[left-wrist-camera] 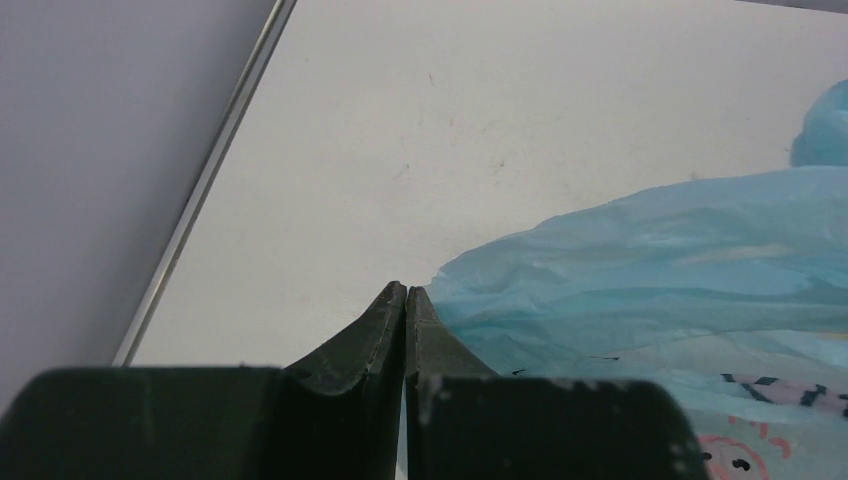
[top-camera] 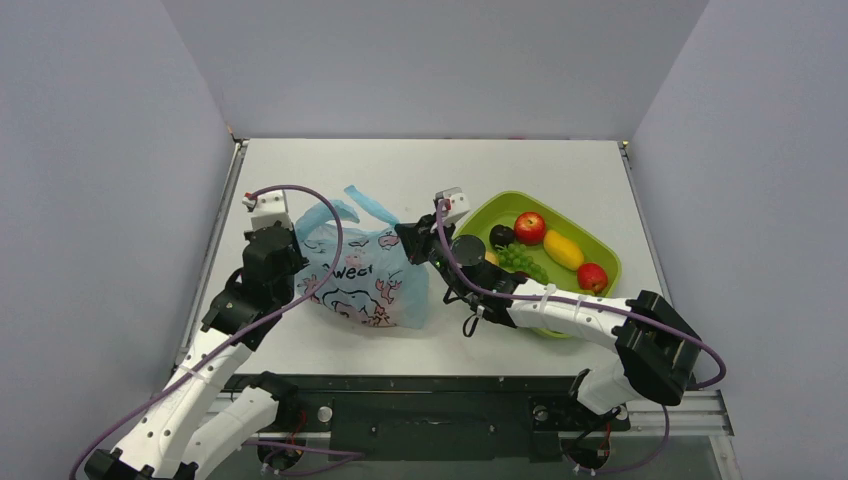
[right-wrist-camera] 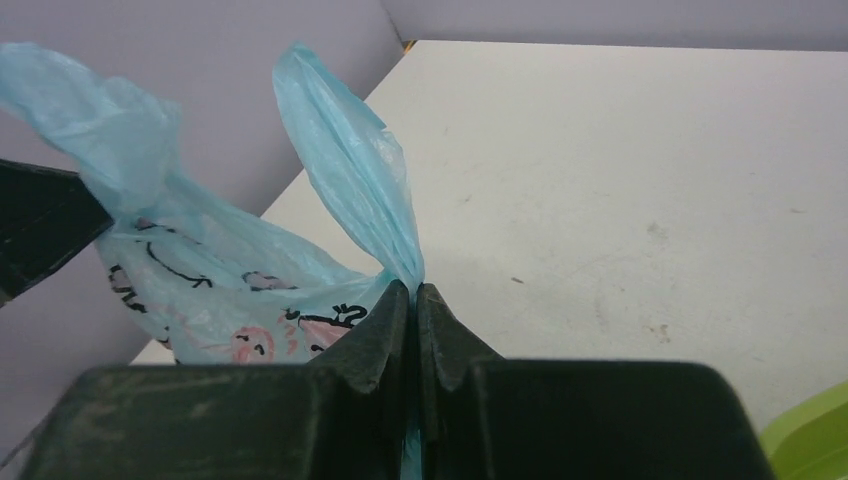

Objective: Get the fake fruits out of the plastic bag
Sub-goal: Untie the plastic bag at the center of the board.

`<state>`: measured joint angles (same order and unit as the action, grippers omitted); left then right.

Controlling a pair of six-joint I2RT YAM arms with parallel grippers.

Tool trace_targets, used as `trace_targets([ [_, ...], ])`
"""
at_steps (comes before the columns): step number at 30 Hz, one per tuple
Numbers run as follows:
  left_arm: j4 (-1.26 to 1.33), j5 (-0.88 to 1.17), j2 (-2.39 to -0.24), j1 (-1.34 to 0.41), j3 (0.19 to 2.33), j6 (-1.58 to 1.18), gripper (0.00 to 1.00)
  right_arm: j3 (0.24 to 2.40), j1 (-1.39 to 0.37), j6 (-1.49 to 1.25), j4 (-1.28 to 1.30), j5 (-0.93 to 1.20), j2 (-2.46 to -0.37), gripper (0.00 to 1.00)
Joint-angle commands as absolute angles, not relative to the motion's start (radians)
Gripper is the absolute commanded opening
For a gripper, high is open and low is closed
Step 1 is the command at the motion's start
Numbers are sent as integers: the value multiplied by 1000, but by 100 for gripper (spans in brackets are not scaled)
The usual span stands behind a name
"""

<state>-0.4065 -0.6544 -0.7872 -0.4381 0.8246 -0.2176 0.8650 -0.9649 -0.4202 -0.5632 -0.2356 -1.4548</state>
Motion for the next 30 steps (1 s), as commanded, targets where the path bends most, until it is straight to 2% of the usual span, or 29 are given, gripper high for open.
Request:
trace_targets([
  [1,-352,-568,-759,-431,823,-206,0,853,-965,-555,-651,-76,-1439,0],
  [3,-347,-498,-750,-432,822,-192,1,851,-962,-582,-686,-20,-1446,0],
  [4,-346,-455,-738,-431,823,-188,10,853,-962,-587,-693,-14,-1451,0],
  [5,-343,-432,-721,-431,822,-182,14,863,-963,-588,-692,19,-1455,0],
  [7,-338,-350,-678,-432,833,-162,28,878,-962,-588,-664,36,-1461,0],
  [9,-351,-281,-621,-432,859,-155,36,893,-960,-586,-633,41,-1452,0],
  [11,-367,-267,-585,-433,890,-169,40,902,-960,-582,-615,52,-1447,0],
  [15,-478,-226,-659,-433,991,-172,43,909,-961,-578,-601,64,-1445,0],
  [19,-533,32,-769,-436,1058,-95,45,910,-960,-591,-612,71,-1443,0],
  [21,-544,76,-798,-444,1072,-66,48,911,-960,-597,-613,75,-1442,0],
  [30,-515,56,-787,-513,991,8,53,908,-960,-592,-602,74,-1427,0],
])
